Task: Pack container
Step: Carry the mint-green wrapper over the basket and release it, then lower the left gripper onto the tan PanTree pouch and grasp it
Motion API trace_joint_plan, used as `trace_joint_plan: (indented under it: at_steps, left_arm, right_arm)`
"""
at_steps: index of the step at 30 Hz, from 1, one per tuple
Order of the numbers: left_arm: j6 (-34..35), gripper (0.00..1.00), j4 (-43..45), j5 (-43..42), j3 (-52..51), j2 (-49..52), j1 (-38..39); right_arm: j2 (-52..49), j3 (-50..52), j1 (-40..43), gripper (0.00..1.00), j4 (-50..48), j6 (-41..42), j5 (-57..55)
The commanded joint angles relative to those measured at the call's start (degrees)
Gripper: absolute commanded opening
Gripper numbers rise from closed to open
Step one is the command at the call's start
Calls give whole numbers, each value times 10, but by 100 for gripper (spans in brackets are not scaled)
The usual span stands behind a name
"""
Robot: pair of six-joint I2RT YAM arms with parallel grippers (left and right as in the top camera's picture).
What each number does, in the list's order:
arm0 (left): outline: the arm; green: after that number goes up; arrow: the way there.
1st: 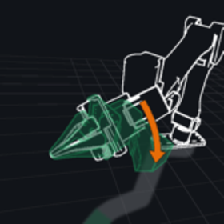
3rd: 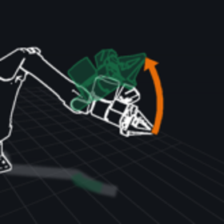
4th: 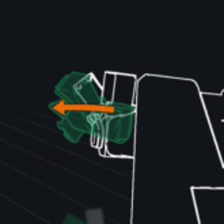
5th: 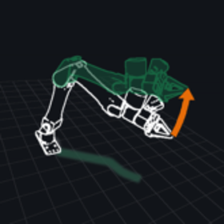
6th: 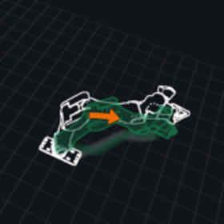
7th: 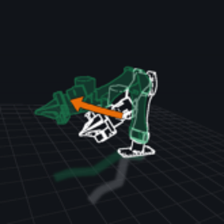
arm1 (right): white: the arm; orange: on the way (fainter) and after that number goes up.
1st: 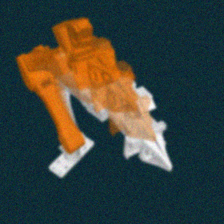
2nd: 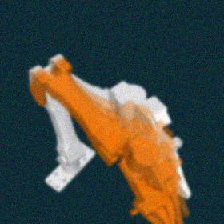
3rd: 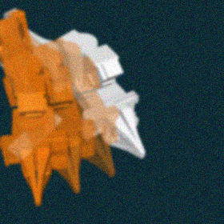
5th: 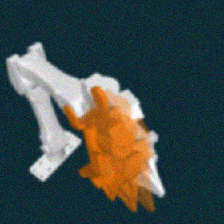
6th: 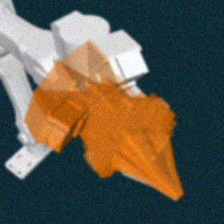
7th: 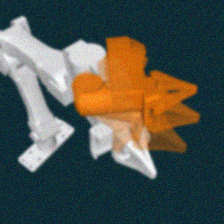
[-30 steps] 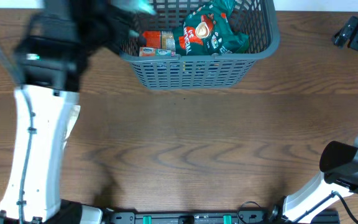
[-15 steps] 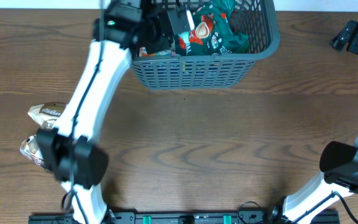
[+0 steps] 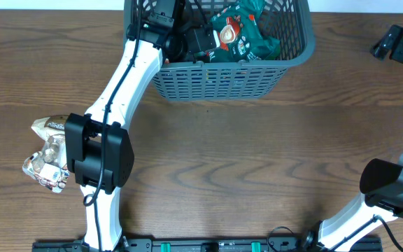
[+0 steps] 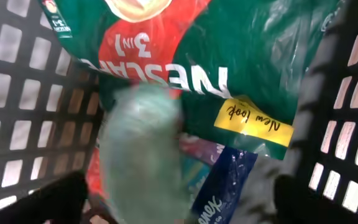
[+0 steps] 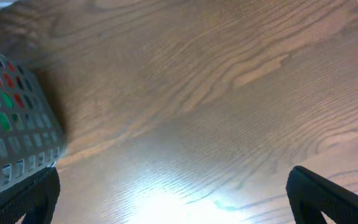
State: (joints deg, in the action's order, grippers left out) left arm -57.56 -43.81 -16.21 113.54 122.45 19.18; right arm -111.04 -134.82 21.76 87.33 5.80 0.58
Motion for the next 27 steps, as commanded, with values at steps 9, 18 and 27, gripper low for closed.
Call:
trace_joint_plan:
  at_steps: [9, 18, 27]
  left_arm:
    - [103, 98, 15, 144, 47, -172, -5]
    - [463, 99, -148, 270, 55, -319, -92]
    - [652, 98, -379, 320, -11, -432, -270]
  right_arm:
    - [-6, 2, 2, 99, -1, -7, 0]
    - [-6, 2, 2, 99, -1, -7, 0]
    - [-6, 2, 2, 99, -12, -7, 1]
